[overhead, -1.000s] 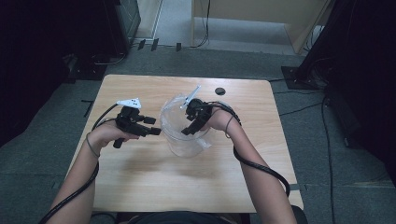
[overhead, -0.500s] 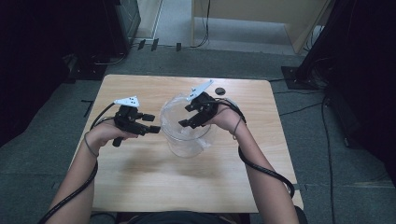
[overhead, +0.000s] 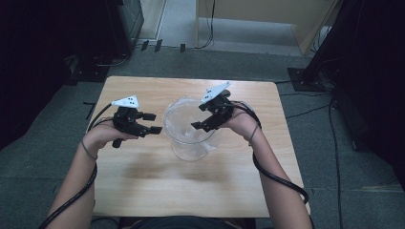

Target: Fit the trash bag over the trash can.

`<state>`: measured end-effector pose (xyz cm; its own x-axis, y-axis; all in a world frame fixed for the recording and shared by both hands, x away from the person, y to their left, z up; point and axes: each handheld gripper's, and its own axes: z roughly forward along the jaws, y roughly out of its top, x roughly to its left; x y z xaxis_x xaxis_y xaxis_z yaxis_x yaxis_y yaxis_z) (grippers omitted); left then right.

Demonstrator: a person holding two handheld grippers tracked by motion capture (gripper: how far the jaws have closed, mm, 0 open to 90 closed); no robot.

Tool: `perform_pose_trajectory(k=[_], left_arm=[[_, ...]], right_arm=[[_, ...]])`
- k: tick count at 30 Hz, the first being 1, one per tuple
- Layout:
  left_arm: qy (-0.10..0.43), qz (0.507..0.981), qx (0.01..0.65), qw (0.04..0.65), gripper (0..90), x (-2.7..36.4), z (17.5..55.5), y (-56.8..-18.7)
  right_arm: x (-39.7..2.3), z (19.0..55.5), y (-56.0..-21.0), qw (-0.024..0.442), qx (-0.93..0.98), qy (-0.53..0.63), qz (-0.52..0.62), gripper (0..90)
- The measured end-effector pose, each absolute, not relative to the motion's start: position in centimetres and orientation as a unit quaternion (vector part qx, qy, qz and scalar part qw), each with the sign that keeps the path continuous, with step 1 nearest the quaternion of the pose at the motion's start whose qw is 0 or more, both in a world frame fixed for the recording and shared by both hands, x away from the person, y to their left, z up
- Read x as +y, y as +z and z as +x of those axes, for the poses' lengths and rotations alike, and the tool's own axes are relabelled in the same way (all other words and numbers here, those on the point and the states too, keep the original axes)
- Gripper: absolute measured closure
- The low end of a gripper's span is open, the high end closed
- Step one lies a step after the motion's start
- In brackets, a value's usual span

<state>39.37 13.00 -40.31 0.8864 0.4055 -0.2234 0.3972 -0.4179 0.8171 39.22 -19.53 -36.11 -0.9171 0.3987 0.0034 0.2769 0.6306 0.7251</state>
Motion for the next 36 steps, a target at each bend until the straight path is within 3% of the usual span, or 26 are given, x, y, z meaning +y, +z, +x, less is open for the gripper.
perform_pose_trajectory(k=[23, 36], left_arm=[[0.040, 0.841, 0.221, 0.492, 27.8, 13.0, 39.2, -40.3], [0.043, 0.842, 0.223, 0.490, 27.8, 13.2, 38.8, -40.3]], right_arm=[[-24.8, 36.9, -37.3, 0.092, 0.878, 0.414, 0.223, 24.0], [-28.3, 35.5, -36.2, 0.112, 0.859, 0.439, 0.238, 23.9]])
